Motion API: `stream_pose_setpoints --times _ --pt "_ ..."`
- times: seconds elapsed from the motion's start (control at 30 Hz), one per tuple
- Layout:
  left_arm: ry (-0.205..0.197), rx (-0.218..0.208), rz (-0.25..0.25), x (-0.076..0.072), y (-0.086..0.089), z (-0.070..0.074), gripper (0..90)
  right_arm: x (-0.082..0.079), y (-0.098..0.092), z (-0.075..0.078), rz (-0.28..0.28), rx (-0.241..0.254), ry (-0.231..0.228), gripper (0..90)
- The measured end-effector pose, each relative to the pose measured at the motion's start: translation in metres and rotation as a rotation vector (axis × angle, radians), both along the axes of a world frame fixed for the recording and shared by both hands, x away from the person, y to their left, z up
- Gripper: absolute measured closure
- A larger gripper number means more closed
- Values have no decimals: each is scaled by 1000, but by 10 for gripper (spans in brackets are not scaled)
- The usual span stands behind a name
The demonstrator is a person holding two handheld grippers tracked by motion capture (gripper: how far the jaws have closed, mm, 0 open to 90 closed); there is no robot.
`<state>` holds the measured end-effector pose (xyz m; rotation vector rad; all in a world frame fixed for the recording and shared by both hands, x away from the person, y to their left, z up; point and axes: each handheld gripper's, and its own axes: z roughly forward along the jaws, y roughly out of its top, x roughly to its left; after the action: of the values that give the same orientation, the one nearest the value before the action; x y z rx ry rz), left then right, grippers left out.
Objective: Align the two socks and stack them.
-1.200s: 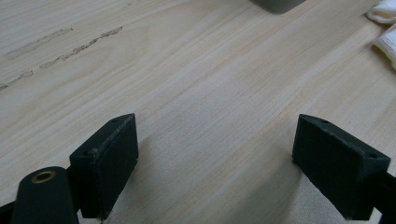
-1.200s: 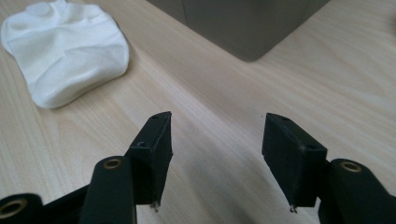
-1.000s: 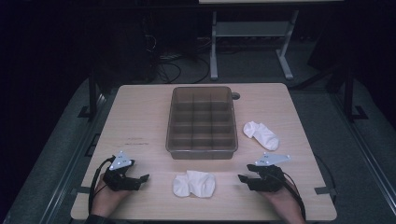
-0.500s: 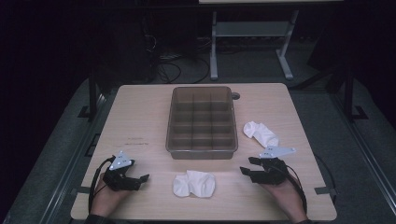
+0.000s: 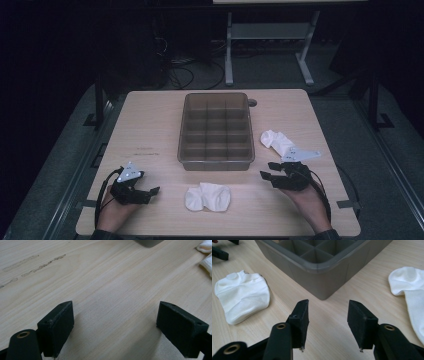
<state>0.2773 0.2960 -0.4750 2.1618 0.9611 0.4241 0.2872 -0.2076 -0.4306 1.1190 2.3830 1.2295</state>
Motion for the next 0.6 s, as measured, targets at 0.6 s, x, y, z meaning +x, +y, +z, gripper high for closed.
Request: stream_pose_setpoints --times 0.6 --pt "0 -1 0 0 0 0 141 20 -16 14 -32 32 -4 539"
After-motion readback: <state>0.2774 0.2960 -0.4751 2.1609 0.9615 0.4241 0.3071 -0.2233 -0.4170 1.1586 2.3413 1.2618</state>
